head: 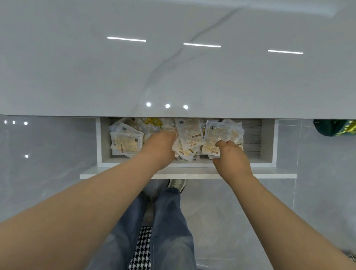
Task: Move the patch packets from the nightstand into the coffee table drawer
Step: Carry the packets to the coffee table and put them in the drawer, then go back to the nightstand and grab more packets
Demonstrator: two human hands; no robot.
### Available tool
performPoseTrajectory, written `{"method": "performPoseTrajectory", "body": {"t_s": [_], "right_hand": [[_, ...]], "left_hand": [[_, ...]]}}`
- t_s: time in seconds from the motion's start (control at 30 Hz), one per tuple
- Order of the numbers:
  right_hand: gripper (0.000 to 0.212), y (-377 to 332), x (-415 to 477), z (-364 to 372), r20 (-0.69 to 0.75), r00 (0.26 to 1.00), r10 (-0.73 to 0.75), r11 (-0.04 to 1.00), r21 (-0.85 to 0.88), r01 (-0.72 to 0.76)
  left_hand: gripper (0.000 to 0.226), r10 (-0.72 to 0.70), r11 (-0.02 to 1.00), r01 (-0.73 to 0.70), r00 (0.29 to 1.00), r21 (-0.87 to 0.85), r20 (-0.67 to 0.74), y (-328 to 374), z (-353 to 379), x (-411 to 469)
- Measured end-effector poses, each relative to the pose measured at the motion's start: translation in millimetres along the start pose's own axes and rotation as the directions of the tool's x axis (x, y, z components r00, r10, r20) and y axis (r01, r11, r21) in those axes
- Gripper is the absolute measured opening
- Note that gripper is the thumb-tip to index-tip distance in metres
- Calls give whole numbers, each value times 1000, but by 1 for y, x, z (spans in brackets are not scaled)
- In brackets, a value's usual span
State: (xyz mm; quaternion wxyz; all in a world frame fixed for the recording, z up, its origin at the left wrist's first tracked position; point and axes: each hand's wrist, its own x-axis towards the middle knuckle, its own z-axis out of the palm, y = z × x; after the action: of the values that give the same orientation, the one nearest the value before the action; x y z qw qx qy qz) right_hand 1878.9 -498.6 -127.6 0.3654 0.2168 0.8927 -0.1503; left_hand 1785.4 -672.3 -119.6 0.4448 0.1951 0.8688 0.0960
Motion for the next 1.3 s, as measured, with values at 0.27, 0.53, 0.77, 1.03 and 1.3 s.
{"method": "performPoseTrajectory", "body": {"t_s": [0.27, 0.53, 0.77, 1.03, 1.3], "right_hand": [[32, -43, -64, -52, 12, 986, -164, 977, -137, 164], [33, -115, -143, -105, 18, 950, -313, 936, -166, 312], [36, -203, -202, -142, 20, 876, -482, 851, -228, 473], [40, -327, -268, -152, -13, 786, -617, 764, -248, 596], [44, -440, -312, -137, 5, 718, -696, 690, -270, 671]], "left_hand": [[37, -41, 999, 41, 999, 27, -22, -10, -46, -82], [37, -164, 981, 156, 985, -114, -60, -40, -89, -189], [35, -229, 956, 190, 959, -222, -166, -79, -123, -273], [44, -311, 918, 221, 916, -329, -253, -160, -161, -365], [44, -426, 860, 263, 841, -437, -333, -251, -187, -445]]}}
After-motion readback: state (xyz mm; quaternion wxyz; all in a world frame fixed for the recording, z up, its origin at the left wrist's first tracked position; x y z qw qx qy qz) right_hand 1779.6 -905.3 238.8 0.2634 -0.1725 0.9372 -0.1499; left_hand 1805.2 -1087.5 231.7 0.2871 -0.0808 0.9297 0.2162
